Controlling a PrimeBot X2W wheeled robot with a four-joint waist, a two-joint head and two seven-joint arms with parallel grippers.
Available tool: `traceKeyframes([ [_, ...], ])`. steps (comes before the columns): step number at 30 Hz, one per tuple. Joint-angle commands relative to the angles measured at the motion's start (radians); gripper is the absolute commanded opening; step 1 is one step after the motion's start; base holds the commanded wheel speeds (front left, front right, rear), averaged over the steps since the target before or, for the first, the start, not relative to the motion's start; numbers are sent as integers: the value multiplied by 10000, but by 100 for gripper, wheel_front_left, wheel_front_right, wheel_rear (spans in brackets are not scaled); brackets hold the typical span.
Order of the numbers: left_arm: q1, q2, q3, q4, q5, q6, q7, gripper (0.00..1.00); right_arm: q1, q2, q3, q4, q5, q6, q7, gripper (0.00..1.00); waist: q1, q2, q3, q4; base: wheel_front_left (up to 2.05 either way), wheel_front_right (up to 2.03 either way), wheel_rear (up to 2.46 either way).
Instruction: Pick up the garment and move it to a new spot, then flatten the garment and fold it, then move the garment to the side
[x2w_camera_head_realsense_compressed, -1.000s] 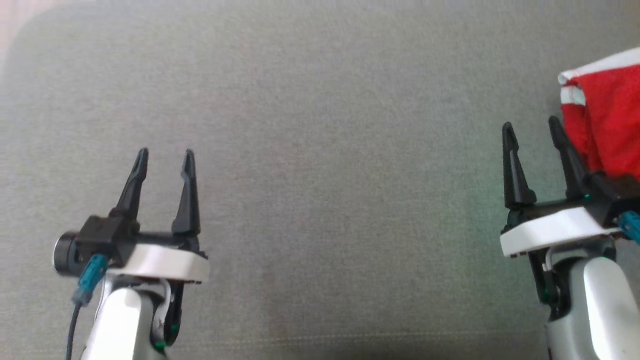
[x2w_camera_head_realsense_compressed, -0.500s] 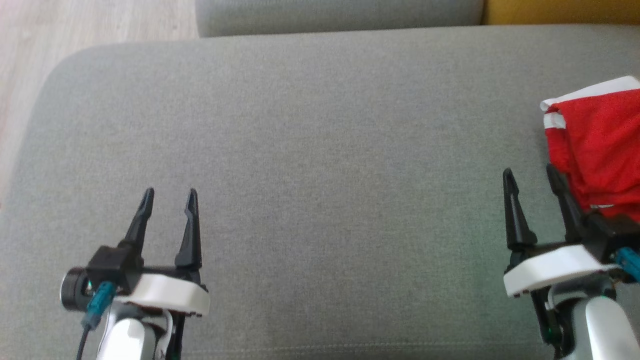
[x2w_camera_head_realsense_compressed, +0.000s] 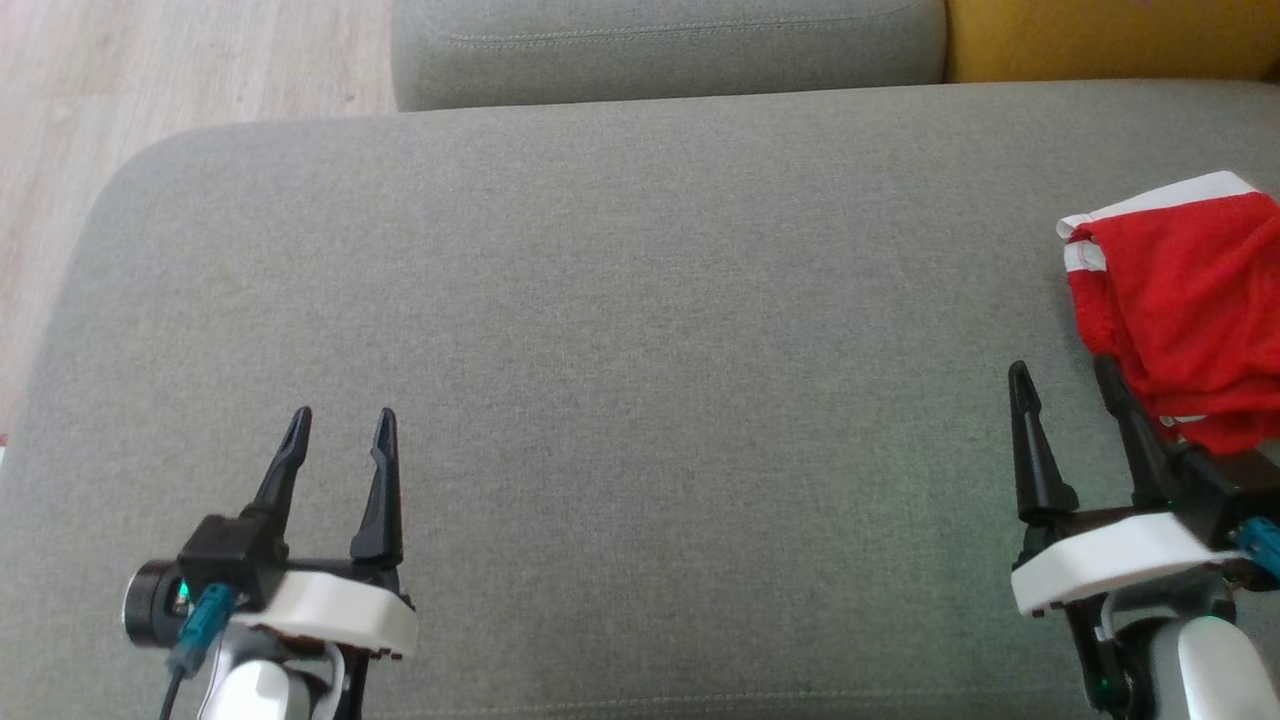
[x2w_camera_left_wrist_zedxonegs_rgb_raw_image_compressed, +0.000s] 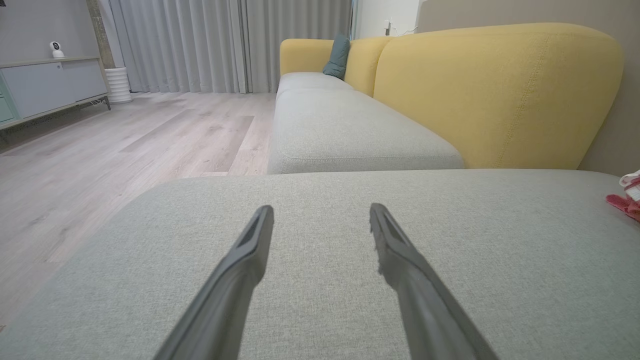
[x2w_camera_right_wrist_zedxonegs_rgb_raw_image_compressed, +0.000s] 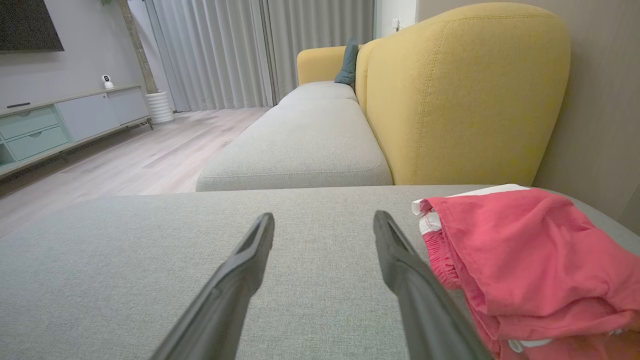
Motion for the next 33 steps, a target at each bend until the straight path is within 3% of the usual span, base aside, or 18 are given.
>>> traceKeyframes([
  [1,-285,146,292,-289,38,36,-76,100,-162,-40,233,-404,109,-9,36,100,1,0,6,-5,0,0,0],
  [31,-350,216,249,-276,16,151,-76,100,-178,-39,375,-274,353,-9,-17,100,1,0,69,-4,0,0,0],
  [32,-347,229,243,-256,44,180,-76,0,-176,-39,375,-272,375,-9,-10,0,1,0,76,0,0,0,0],
  [33,-1,50,-29,100,0,92,6,0,-2,2,117,134,320,0,-4,0,1,0,74,-1,0,0,0],
])
